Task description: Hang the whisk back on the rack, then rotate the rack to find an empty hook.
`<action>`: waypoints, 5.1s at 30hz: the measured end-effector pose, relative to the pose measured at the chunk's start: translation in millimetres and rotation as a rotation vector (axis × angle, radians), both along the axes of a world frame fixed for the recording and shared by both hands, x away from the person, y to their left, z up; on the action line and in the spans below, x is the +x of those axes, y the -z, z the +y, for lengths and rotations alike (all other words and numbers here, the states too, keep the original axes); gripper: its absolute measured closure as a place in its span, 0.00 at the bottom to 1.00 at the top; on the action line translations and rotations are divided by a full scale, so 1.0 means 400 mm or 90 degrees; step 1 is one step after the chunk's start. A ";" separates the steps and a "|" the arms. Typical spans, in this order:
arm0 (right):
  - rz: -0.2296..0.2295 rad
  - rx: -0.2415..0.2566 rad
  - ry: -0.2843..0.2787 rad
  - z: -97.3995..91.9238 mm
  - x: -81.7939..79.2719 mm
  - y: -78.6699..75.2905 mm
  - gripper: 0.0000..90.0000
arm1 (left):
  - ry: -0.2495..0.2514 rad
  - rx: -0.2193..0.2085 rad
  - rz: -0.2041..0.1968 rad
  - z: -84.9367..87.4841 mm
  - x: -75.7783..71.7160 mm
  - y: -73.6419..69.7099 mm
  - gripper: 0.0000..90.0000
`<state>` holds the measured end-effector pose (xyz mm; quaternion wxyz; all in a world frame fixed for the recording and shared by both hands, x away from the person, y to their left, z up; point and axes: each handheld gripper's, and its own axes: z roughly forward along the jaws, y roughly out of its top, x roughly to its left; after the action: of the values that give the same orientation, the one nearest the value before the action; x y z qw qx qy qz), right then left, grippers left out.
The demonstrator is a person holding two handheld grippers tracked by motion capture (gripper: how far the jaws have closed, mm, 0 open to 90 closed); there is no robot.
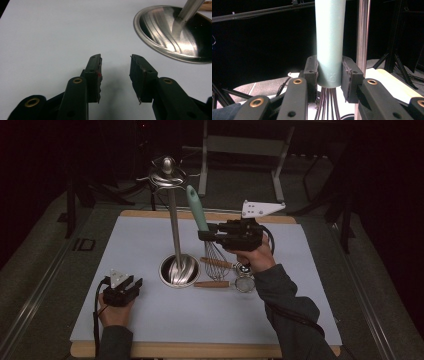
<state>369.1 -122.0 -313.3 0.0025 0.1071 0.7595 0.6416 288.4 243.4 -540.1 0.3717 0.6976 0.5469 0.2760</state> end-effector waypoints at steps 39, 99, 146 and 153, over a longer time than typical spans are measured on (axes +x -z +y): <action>-0.011 -0.106 0.110 0.068 0.035 0.017 0.74 | -0.001 -0.003 -0.002 0.001 0.000 0.000 0.68; -0.050 -0.391 0.237 -0.118 0.042 0.161 0.59 | 0.021 -0.175 -0.284 -0.062 -0.064 -0.231 0.91; 0.058 -0.392 0.293 -0.210 0.060 0.272 0.56 | 0.113 -0.164 -0.516 -0.219 -0.003 -0.613 0.99; 0.065 -0.390 0.295 -0.217 0.059 0.284 0.56 | 0.096 -0.163 -0.516 -0.198 0.006 -0.615 0.99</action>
<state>392.6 -208.8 -427.0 0.1413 0.3022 0.8708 0.3612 290.7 164.1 -294.3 0.6592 0.5189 0.3343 0.4294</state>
